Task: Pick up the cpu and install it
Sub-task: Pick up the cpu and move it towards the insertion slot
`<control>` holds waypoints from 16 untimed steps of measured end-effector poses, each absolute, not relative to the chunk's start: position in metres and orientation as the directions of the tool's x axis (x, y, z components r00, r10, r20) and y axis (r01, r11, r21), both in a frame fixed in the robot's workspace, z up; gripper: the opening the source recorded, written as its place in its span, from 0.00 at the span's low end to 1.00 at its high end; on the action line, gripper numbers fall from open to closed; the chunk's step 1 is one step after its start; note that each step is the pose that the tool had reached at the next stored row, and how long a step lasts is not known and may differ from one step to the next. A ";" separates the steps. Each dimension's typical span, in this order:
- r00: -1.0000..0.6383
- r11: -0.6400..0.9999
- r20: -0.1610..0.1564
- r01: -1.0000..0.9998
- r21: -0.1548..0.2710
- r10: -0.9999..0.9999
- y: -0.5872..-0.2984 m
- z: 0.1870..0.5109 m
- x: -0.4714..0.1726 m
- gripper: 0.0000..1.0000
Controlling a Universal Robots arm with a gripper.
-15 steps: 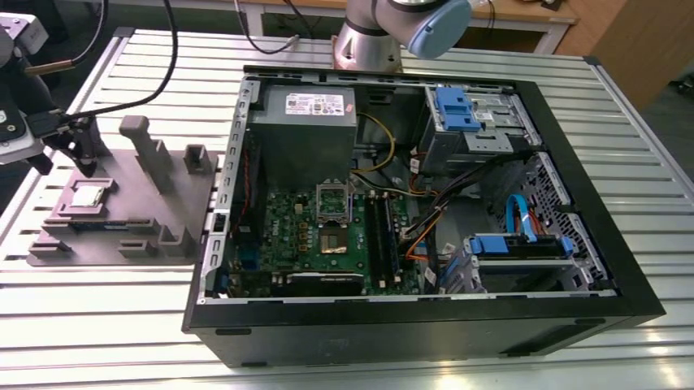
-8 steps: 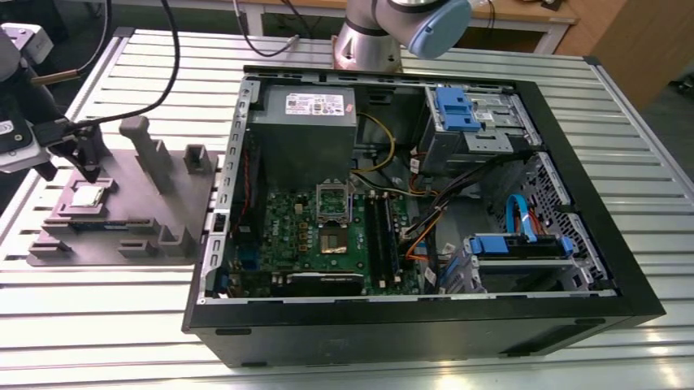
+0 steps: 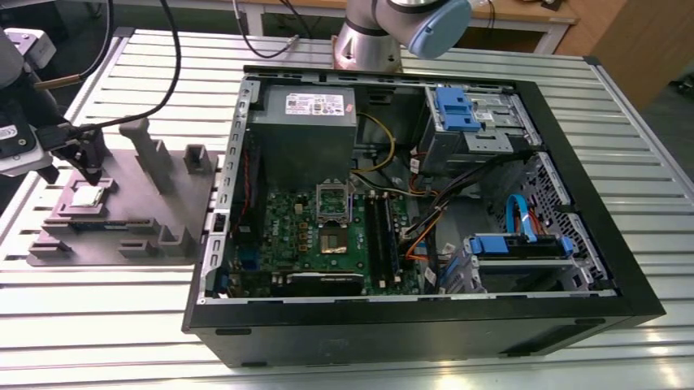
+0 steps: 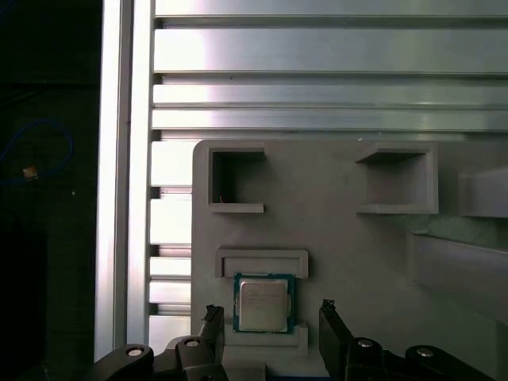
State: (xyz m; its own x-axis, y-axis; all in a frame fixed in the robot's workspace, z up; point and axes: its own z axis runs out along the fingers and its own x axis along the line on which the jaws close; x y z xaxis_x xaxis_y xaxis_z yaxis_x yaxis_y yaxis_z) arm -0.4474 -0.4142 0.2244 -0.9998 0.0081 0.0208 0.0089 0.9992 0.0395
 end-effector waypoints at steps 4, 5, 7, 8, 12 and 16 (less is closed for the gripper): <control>-1.000 0.999 0.021 0.009 0.040 0.008 -0.414 0.224 -0.447 0.59; -1.000 0.999 0.021 0.009 0.040 0.008 -0.414 0.224 -0.447 0.59; -1.000 0.999 0.021 0.009 0.040 0.008 -0.414 0.224 -0.447 0.59; -1.000 0.999 0.021 0.009 0.040 0.008 -0.414 0.224 -0.447 0.59; -1.000 0.999 0.021 -0.011 0.039 -0.012 -0.414 0.222 -0.447 0.59; -1.000 0.999 0.019 -0.011 0.040 -0.012 -0.414 0.215 -0.447 0.59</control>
